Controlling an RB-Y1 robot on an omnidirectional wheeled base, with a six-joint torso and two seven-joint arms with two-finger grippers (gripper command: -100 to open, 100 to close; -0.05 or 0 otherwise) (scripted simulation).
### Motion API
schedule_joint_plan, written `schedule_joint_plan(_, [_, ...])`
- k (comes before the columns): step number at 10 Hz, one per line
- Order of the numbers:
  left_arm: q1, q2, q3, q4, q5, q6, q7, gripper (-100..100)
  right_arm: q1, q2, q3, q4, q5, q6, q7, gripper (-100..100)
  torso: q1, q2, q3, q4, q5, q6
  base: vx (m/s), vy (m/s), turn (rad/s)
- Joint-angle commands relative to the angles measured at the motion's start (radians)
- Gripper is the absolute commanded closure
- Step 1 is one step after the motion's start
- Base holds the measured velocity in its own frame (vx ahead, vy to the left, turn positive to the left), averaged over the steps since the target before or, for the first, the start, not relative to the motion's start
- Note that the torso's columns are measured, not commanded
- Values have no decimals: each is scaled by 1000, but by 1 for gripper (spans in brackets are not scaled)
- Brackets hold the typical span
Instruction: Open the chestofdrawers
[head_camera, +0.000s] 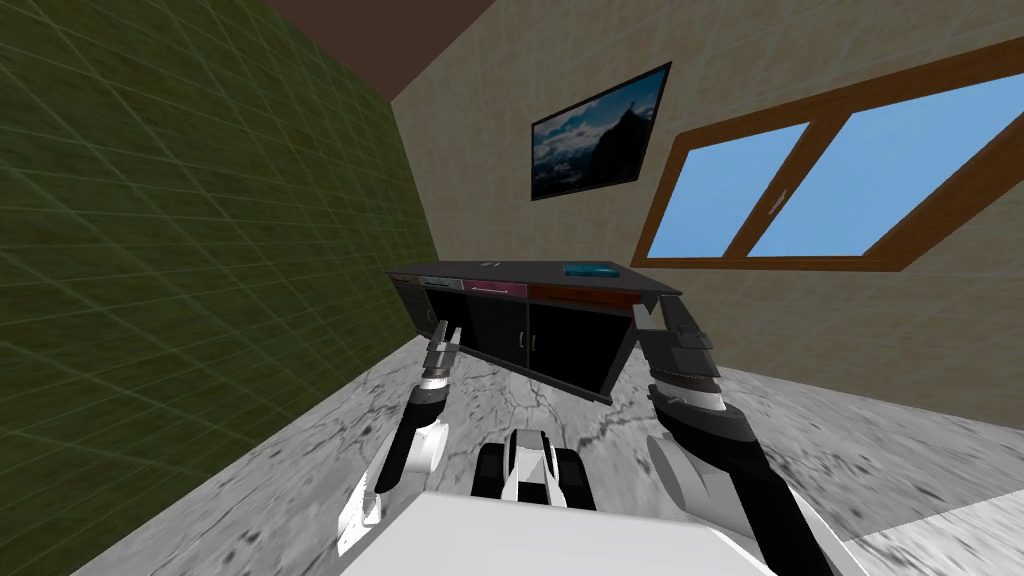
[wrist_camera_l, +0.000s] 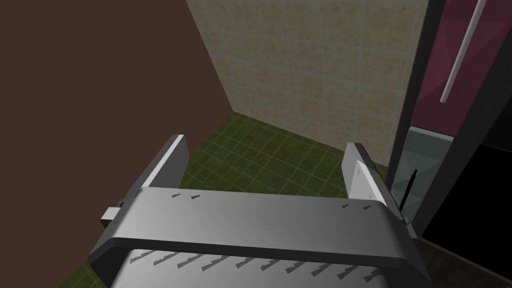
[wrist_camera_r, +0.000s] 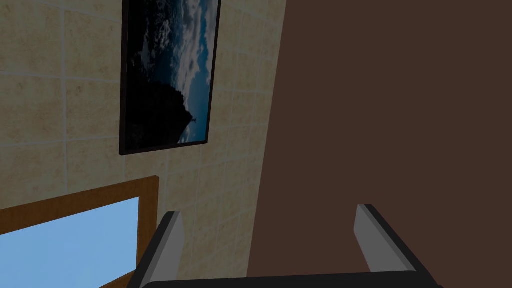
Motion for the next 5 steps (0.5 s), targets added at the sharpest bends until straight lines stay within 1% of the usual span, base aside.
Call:
schedule_joint_plan(1, [-16, 28, 6, 80, 41, -3, 17, -100, 0, 0, 0, 0, 0, 0, 0, 0, 0, 1, 1, 0, 0, 0, 77, -63, -85])
schedule_joint_plan(3, [-32, 38, 8, 141, 74, -13, 27, -100, 0, 0, 0, 0, 0, 0, 0, 0, 0, 1, 1, 0, 0, 0, 96, -62, -115])
schedule_joint_plan(4, [-32, 38, 8, 158, 74, -13, 27, -100, 0, 0, 0, 0, 0, 0, 0, 0, 1, 0, 0, 0, 0, 0, 70, -27, -35])
schedule_joint_plan(5, [-40, 40, 9, 194, 91, -19, 33, -100, 0, 0, 0, 0, 0, 0, 0, 0, 2, 2, 1, 0, 1, 0, 61, -33, -59])
